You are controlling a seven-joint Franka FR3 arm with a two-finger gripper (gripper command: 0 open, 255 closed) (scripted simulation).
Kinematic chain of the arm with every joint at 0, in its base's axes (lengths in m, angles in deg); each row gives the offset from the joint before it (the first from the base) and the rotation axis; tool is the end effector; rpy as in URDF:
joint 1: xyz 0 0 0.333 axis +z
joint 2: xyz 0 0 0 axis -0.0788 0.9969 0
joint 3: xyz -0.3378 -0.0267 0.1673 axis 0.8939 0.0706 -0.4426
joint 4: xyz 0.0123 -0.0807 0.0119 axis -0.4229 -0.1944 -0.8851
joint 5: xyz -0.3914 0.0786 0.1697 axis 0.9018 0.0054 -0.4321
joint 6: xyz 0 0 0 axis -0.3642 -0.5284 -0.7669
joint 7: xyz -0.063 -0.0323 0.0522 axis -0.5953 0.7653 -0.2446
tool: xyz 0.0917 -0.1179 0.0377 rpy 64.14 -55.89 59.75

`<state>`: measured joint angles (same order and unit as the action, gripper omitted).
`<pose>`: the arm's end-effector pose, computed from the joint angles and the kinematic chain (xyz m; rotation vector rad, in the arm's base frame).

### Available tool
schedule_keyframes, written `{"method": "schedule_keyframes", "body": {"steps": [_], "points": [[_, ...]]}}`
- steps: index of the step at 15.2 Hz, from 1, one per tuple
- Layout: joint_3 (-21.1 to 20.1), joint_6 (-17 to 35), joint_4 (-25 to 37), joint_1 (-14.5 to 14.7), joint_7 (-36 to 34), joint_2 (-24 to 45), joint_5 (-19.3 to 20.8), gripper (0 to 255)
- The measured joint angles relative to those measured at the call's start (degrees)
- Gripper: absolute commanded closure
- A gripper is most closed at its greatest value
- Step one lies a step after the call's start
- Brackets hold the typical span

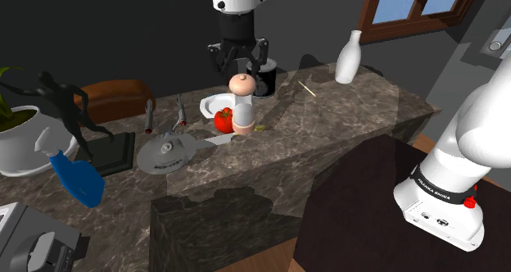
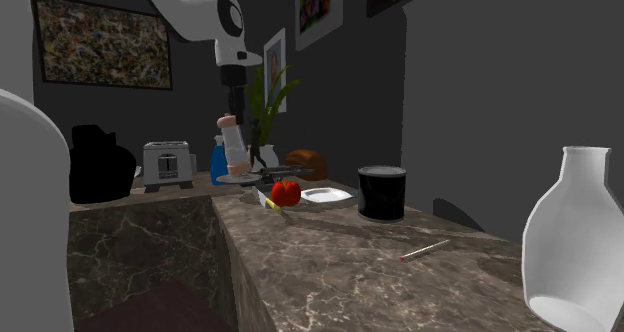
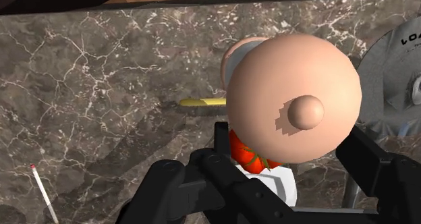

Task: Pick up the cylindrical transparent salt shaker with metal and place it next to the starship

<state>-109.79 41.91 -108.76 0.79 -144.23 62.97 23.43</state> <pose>0.5025 0.3377 0.5365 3.0570 -0.6926 0.1042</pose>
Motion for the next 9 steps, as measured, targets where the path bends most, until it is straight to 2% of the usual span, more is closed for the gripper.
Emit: {"method": "schedule_keyframes", "body": {"steps": [9], "points": [[0.0, 6.7, -6.2, 0.0, -0.4, 0.6, 0.4, 255]]}}
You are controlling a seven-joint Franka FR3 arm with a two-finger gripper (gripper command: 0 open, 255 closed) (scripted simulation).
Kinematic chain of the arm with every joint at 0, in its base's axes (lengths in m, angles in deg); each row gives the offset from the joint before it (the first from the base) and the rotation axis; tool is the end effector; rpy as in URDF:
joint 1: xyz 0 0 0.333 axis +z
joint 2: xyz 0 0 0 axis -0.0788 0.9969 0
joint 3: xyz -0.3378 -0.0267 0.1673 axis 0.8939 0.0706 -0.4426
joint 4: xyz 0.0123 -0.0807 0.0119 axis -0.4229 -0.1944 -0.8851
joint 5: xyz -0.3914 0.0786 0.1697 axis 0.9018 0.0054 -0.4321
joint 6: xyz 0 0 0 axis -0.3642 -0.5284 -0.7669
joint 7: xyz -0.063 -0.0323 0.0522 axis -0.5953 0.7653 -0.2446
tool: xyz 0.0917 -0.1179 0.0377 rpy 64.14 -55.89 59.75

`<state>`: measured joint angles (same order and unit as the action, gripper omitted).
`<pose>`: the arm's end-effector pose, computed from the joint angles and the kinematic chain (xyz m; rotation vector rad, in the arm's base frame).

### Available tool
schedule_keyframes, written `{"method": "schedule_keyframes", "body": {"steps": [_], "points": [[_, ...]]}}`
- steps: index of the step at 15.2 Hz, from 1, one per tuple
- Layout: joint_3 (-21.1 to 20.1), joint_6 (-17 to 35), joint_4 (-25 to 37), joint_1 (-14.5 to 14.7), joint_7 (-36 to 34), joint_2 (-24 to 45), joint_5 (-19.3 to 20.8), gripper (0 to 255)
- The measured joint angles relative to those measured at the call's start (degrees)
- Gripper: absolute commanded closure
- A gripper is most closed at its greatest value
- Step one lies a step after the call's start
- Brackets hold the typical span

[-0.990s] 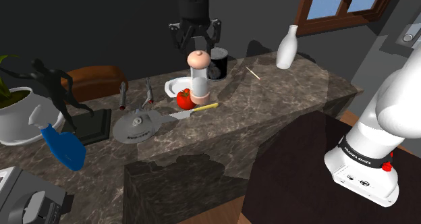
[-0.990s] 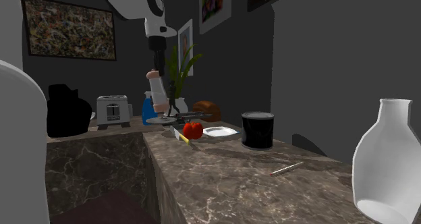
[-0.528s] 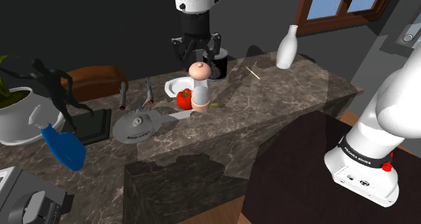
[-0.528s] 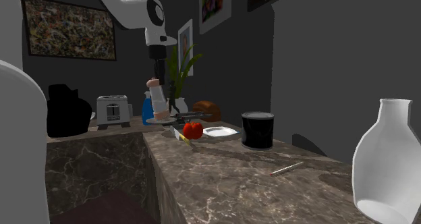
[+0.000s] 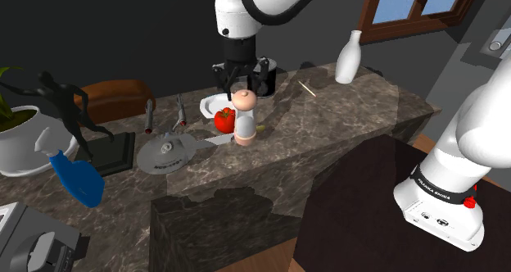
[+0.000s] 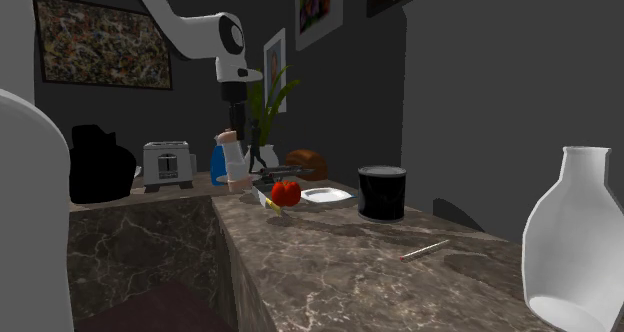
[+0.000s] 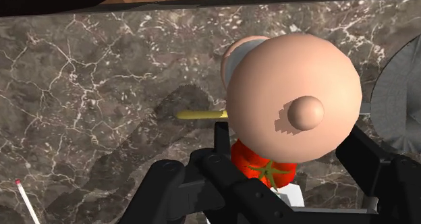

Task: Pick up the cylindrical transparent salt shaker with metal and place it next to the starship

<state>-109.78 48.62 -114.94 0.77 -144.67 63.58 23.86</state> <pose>0.5014 0.3351 0.4853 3.0572 -0.6928 0.1042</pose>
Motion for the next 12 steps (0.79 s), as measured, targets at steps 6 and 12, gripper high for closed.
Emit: {"method": "schedule_keyframes", "body": {"steps": [6, 12], "points": [[-0.1, 4.5, -3.0, 0.1, -0.9, 1.7, 1.1, 255], [-0.1, 8.8, -6.1, 0.2, -1.8, 3.1, 2.1, 255]]}}
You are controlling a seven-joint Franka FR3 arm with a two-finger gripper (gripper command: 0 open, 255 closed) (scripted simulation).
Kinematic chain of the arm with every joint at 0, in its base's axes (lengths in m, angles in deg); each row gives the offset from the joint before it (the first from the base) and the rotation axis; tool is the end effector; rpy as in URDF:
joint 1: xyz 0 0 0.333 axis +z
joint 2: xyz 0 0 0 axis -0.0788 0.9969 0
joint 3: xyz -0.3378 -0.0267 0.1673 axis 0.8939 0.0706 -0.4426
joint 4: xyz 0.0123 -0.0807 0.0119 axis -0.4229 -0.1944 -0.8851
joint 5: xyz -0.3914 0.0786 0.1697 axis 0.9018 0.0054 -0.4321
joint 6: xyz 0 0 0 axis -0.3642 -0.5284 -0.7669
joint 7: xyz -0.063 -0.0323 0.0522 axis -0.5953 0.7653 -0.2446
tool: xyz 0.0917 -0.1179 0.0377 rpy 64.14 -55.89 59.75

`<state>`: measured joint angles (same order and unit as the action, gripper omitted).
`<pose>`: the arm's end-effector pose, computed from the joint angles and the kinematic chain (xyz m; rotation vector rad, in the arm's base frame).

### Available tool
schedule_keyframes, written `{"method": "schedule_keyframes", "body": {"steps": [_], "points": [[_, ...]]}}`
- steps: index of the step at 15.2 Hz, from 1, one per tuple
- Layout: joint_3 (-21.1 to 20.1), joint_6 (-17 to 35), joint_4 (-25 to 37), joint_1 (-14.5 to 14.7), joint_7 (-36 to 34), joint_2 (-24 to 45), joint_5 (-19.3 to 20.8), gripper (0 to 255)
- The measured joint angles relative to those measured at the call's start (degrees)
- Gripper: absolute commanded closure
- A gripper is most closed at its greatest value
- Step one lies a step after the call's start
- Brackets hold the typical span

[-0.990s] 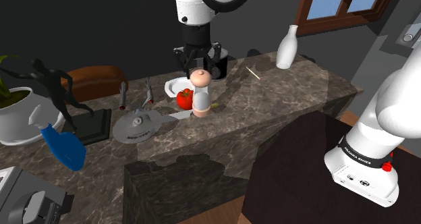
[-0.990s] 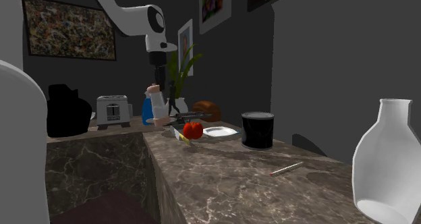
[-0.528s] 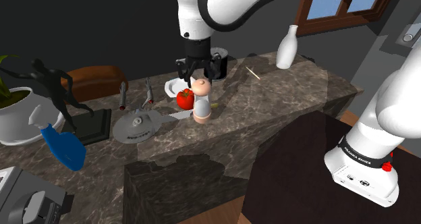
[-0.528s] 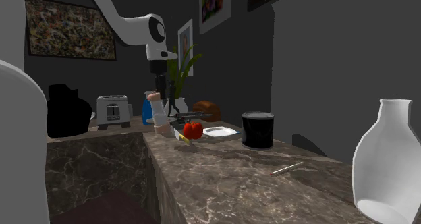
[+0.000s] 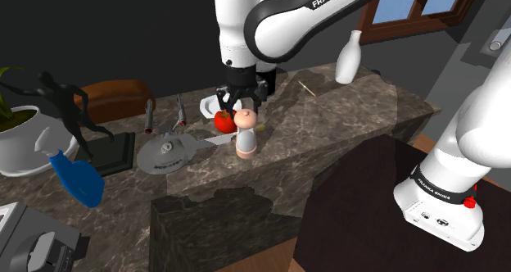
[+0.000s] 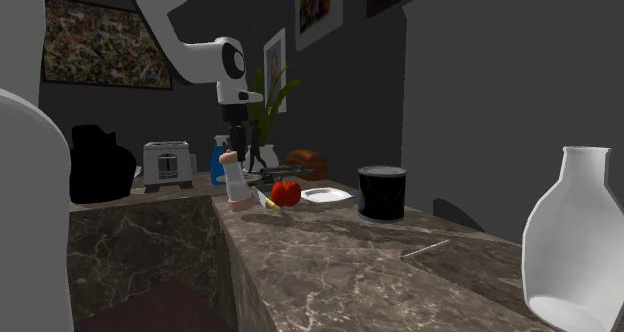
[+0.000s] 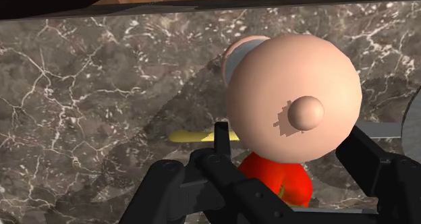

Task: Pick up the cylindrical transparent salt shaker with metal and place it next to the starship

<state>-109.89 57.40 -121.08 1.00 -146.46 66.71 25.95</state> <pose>0.5027 0.3350 0.4157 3.0570 -0.6928 0.1042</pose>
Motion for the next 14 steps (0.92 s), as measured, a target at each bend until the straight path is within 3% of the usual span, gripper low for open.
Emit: {"method": "schedule_keyframes", "body": {"steps": [8, 9, 14], "points": [[0.0, 1.9, -1.1, 0.1, -0.6, 1.0, 0.7, 255], [0.0, 1.9, -1.1, 0.1, -0.6, 1.0, 0.7, 0], [0.0, 1.9, -1.1, 0.1, -0.6, 1.0, 0.7, 0]]}}
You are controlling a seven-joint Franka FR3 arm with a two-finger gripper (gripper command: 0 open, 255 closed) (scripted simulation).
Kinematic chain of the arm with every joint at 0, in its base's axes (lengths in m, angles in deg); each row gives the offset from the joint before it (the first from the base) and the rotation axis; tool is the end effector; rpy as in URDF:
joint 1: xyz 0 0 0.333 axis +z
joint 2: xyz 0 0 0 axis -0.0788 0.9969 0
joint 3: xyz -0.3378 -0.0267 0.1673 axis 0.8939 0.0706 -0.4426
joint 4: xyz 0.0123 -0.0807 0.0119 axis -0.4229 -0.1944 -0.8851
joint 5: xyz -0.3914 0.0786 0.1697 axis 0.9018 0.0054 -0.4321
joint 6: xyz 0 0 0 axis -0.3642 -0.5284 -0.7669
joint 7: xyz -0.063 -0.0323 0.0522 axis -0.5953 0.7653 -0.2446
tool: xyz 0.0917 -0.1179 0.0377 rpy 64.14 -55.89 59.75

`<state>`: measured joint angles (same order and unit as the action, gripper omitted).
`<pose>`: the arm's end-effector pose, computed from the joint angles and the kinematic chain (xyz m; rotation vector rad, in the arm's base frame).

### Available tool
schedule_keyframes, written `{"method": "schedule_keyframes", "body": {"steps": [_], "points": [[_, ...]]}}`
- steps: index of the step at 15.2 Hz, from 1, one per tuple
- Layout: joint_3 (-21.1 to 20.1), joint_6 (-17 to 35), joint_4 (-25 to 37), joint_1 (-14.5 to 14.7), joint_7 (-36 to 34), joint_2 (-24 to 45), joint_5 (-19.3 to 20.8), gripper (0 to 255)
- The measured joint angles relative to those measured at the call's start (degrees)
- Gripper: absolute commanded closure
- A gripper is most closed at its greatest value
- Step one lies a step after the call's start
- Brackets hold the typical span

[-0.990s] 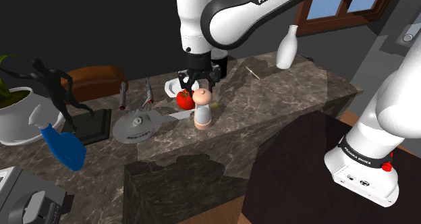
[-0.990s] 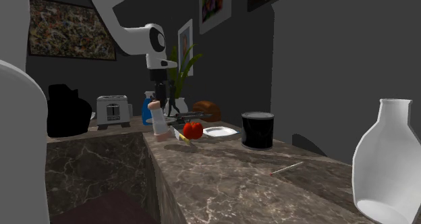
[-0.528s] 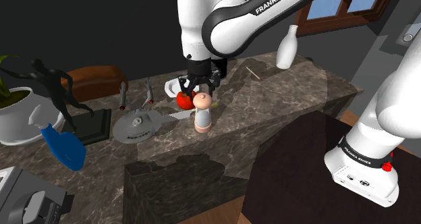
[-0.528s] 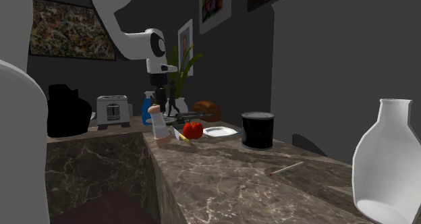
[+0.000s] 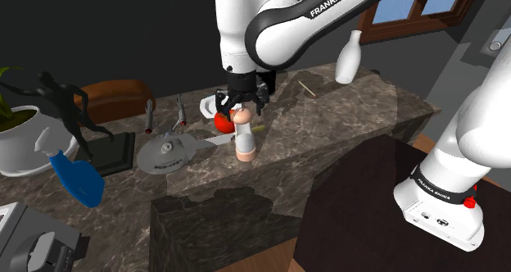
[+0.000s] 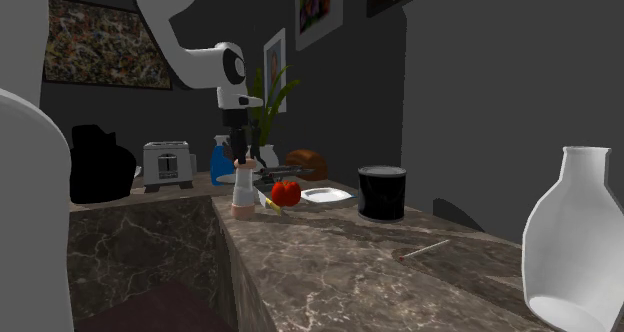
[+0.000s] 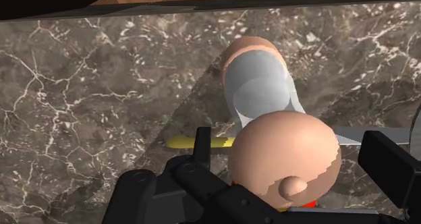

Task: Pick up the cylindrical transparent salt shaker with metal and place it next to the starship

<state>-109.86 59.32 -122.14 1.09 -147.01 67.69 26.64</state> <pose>0.5035 0.3352 0.4005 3.0575 -0.6929 0.1049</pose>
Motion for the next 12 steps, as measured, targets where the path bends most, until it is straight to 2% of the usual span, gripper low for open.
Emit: {"method": "schedule_keyframes", "body": {"steps": [2, 6, 12], "points": [[0.0, -0.8, 0.4, 0.0, 0.3, -0.5, -0.3, 0], [-0.1, -5.8, 3.6, -0.1, 1.2, -2.7, -1.8, 0], [-0.1, -6.7, 4.0, -0.1, 1.5, -3.2, -2.1, 0]]}}
